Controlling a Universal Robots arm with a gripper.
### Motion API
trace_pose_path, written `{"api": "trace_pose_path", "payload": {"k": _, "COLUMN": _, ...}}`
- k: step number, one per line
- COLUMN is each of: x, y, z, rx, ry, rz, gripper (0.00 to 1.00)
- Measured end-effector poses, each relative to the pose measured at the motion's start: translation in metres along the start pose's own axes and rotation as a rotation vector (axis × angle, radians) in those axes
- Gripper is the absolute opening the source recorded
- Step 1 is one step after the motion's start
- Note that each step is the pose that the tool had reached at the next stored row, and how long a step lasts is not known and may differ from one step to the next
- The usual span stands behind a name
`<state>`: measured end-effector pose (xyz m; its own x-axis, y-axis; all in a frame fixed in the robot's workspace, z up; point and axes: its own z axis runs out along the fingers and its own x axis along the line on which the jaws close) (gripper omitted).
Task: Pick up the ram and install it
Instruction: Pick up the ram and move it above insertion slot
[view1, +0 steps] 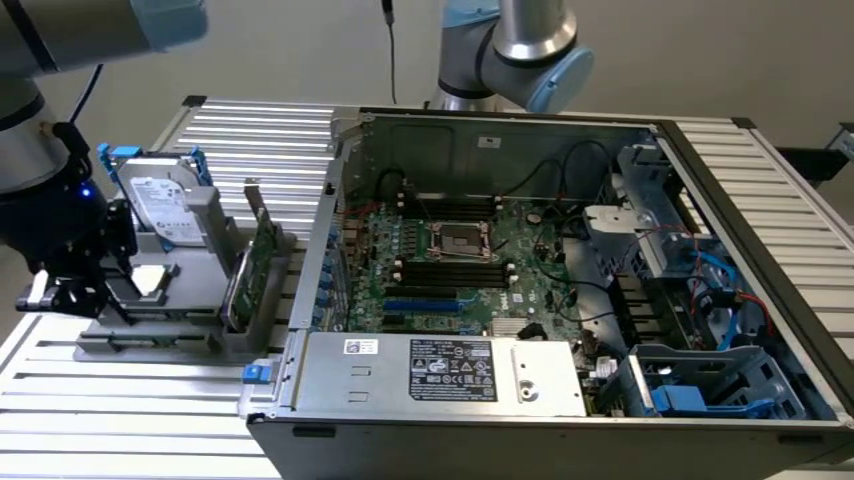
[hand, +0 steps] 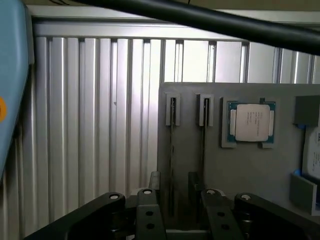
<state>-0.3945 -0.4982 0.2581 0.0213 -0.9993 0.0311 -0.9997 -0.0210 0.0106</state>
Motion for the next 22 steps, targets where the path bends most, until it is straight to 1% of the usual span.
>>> {"api": "trace_pose_path", "payload": {"k": 10, "x": 0.002, "y": -0.0114, "z": 0.0182, "rx": -0.0001, "ry": 0.0000, "rz": -0.001, "gripper": 0.36}}
{"api": "trace_pose_path", "payload": {"k": 22, "x": 0.002, "y": -0.0123, "z": 0.0398, "rx": -0.0001, "ry": 0.0001, "rz": -0.002, "gripper": 0.36}}
